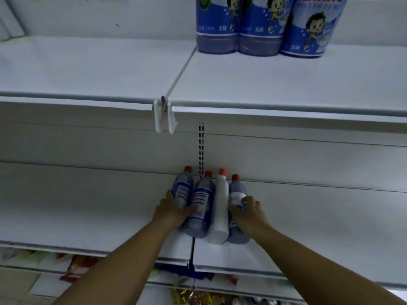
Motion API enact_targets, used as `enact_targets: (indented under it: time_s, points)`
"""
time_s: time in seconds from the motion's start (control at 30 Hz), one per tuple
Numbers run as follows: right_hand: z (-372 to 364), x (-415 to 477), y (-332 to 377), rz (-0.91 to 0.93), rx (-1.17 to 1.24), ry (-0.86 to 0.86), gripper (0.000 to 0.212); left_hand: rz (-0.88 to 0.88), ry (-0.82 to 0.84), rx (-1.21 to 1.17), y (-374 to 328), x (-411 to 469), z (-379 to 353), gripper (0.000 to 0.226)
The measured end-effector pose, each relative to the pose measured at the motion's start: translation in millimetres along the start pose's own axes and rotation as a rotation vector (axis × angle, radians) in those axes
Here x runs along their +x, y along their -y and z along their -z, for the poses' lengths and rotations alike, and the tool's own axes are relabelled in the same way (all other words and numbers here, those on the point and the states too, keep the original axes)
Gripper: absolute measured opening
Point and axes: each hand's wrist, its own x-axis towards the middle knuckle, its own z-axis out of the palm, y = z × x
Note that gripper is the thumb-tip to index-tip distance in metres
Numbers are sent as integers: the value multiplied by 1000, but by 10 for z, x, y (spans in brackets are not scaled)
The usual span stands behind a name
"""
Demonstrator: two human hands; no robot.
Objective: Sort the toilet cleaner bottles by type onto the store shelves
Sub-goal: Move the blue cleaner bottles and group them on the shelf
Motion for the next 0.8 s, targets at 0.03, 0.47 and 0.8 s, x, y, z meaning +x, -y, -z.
enact_targets:
  time_s: [0.03,0.47,0.8]
  points:
    - [-17,-11,7,31,-32,-37,50,11,4,-72,-6,-3,6,120]
    - [-617,8,769,349,-635,20,68,170,313,-1062,294,-419,428,55]
    - [-931,225,824,109,-688,85,100,90,447,-1442,504,-783,572,86]
